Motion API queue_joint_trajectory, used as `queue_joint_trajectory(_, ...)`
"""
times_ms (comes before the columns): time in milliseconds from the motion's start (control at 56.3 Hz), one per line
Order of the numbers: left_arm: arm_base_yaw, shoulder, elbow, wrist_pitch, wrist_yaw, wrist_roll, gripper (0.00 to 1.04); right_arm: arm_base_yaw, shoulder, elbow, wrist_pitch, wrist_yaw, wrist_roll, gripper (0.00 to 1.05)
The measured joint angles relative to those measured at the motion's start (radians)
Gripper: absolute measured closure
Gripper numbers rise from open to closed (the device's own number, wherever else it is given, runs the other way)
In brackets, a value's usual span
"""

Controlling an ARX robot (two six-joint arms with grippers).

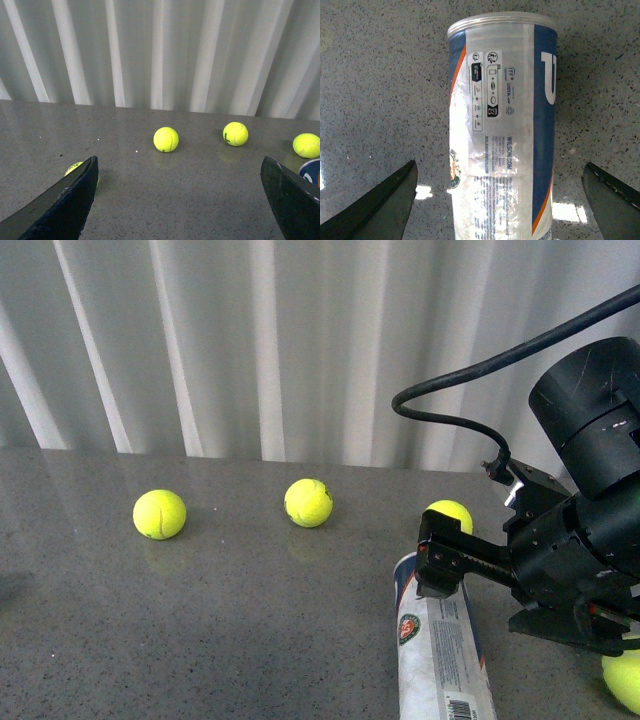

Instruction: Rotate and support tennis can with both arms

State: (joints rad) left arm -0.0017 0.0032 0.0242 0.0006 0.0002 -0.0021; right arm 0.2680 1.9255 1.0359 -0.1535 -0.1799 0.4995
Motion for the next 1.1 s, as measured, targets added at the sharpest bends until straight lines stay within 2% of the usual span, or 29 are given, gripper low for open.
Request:
queue_joint_trajectory(853, 0.000, 0.000, 0.000, 0.000, 0.000, 0.000, 0.07, 0.025, 0.166, 0.029, 0.131, 0.013, -0.020, 0.07)
queue_joint_trajectory(1048, 0.000, 0.000, 0.000, 0.000, 0.000, 0.000, 0.07, 0.024, 0.169, 0.021, 0.144, 0.006, -0.022, 0.46)
queue_joint_trajectory(1102, 0.000, 0.000, 0.000, 0.000, 0.000, 0.000, 0.07, 0.023, 0.169, 0.018, 0.148, 0.006, -0.022, 0.51)
